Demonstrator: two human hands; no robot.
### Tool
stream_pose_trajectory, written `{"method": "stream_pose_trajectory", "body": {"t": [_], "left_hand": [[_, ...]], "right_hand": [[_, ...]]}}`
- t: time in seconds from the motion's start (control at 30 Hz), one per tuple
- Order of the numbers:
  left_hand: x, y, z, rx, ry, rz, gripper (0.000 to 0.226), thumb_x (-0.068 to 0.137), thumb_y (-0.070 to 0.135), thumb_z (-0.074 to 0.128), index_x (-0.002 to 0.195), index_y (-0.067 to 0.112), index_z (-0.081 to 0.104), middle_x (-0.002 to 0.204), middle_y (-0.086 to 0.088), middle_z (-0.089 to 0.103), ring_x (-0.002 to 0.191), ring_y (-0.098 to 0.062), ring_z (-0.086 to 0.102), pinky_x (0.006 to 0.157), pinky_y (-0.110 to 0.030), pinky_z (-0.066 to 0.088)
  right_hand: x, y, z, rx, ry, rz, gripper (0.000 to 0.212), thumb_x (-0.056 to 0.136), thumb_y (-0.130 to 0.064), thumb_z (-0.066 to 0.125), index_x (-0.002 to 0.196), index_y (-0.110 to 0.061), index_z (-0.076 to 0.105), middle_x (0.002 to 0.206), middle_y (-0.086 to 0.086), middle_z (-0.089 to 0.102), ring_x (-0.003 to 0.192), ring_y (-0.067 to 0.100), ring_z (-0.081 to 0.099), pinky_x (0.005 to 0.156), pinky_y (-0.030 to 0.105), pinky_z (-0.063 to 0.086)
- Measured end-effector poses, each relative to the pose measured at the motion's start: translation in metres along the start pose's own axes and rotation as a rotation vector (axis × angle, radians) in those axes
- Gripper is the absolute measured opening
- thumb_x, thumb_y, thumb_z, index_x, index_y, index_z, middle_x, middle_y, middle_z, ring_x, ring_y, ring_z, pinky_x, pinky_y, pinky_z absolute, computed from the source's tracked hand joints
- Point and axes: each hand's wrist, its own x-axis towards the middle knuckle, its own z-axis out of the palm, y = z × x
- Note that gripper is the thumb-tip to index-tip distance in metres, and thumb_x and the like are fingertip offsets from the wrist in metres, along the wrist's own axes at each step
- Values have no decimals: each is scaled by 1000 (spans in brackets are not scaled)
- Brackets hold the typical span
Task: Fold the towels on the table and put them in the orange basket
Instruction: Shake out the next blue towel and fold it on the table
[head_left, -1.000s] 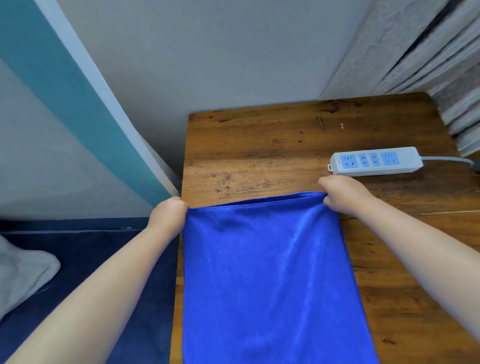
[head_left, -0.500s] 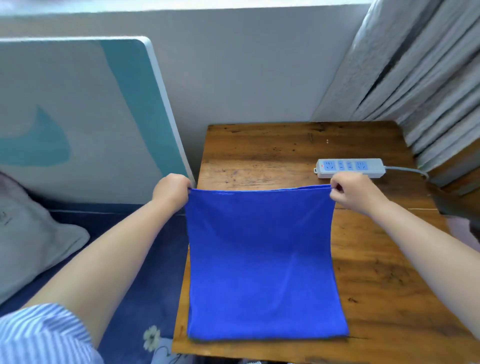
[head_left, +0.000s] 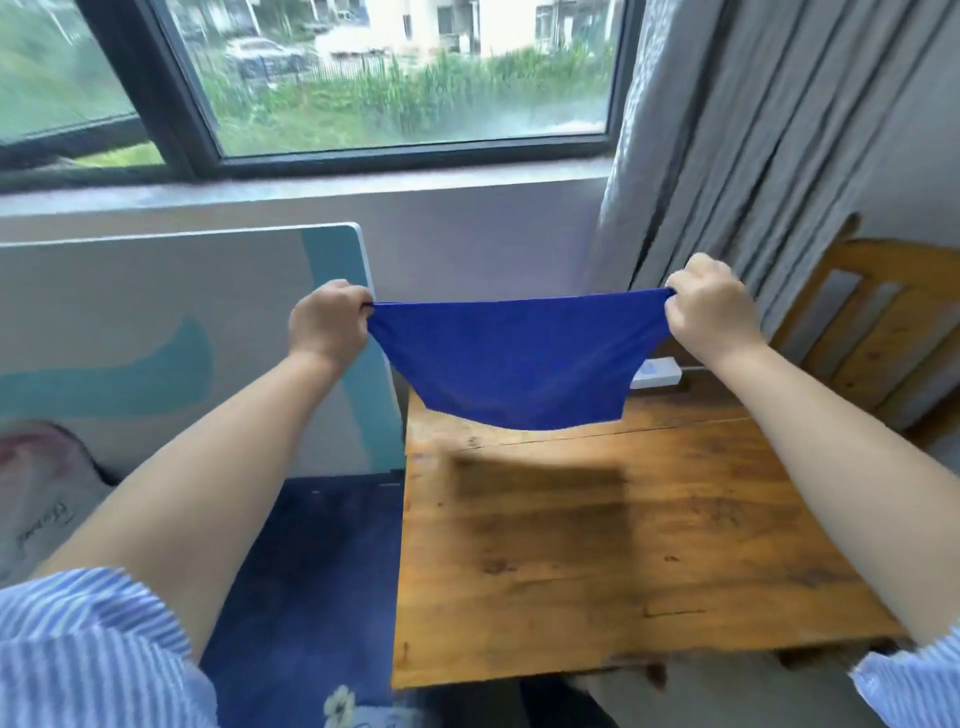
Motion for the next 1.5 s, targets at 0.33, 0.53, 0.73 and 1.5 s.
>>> {"method": "stream_pose_trajectory", "body": {"t": [0.33, 0.53, 0.73, 1.5], "left_hand": [[-6, 7, 2, 31, -7, 77, 25, 94, 12, 42, 105, 1, 62, 103, -21, 57, 93, -40, 56, 77, -39, 43], [21, 7, 20, 154, -140, 69, 22, 92, 9, 43, 102, 0, 60, 105, -20, 59, 93, -39, 57, 74, -37, 43], [64, 19, 41, 167, -184, -47, 18, 82, -13, 40, 85, 2, 49, 89, -23, 47, 85, -40, 52, 65, -34, 34], [-101, -13, 169, 535, -826, 302, 26, 84, -4, 46, 107, 7, 52, 111, -7, 56, 104, -25, 55, 65, -30, 37]], "right_hand": [[-3, 5, -16, -128, 129, 69, 24, 84, -1, 43, 91, 11, 62, 97, 28, 54, 97, 37, 50, 64, 36, 33], [26, 12, 11, -120, -36, 77, 22, 85, 0, 43, 94, 10, 61, 101, 27, 54, 93, 41, 52, 63, 34, 31], [69, 13, 49, -94, -125, 103, 19, 82, 9, 41, 91, 10, 58, 102, 27, 52, 95, 39, 51, 63, 34, 32], [-104, 54, 147, -262, -855, -310, 17, 78, -1, 57, 93, 5, 62, 104, 19, 59, 104, 31, 52, 73, 37, 45]]}}
